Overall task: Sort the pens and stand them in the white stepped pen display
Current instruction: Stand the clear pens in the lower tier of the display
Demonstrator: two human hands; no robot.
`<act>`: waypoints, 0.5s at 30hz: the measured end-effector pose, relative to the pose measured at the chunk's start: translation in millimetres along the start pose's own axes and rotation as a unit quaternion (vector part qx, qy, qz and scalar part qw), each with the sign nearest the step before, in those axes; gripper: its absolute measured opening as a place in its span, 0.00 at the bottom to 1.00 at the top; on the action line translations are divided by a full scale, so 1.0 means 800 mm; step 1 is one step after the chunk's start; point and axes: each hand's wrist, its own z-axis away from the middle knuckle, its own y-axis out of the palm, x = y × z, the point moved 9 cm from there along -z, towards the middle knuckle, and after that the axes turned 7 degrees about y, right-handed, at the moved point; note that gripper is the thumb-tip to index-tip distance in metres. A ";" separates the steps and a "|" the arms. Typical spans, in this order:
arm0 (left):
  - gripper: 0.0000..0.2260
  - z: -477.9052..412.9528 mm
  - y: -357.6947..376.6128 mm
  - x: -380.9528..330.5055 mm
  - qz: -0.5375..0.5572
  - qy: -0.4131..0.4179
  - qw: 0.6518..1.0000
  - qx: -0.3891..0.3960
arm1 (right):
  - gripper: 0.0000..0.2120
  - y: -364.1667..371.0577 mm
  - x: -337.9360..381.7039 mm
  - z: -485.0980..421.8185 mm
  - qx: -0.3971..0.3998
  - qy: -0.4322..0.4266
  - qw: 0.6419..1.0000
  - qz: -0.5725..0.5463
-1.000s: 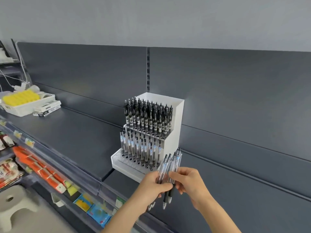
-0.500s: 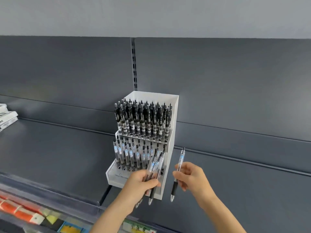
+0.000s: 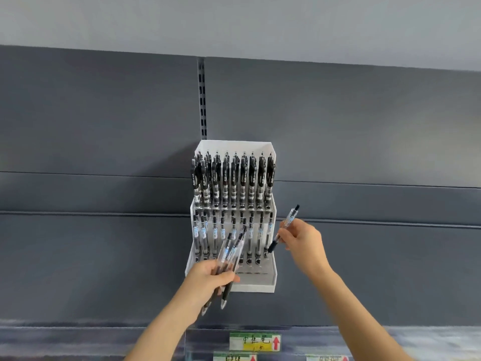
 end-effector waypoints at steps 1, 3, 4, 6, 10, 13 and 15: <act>0.04 0.001 -0.003 0.000 0.001 0.002 1.000 0.003 | 0.06 0.007 0.000 0.000 -0.001 0.001 1.000 0.028; 0.04 0.002 -0.008 0.000 0.005 0.005 1.000 0.007 | 0.08 0.019 -0.001 0.001 0.001 0.005 0.997 0.082; 0.04 0.002 -0.010 0.000 0.004 0.005 1.000 0.010 | 0.09 0.026 -0.002 0.001 0.002 0.008 0.994 0.111; 0.04 0.002 -0.012 -0.001 0.001 0.006 1.000 0.017 | 0.10 0.040 -0.007 0.000 0.008 0.020 0.985 0.171; 0.04 0.002 -0.019 -0.004 0.003 0.011 1.000 0.022 | 0.10 0.053 -0.019 -0.001 -0.001 0.055 0.978 0.200; 0.04 0.002 -0.027 -0.006 0.020 0.017 1.000 0.018 | 0.08 0.049 -0.019 0.001 -0.016 0.063 0.981 0.184; 0.04 0.003 -0.032 -0.006 0.031 0.018 0.999 0.014 | 0.08 0.046 -0.019 0.001 -0.020 0.066 0.983 0.173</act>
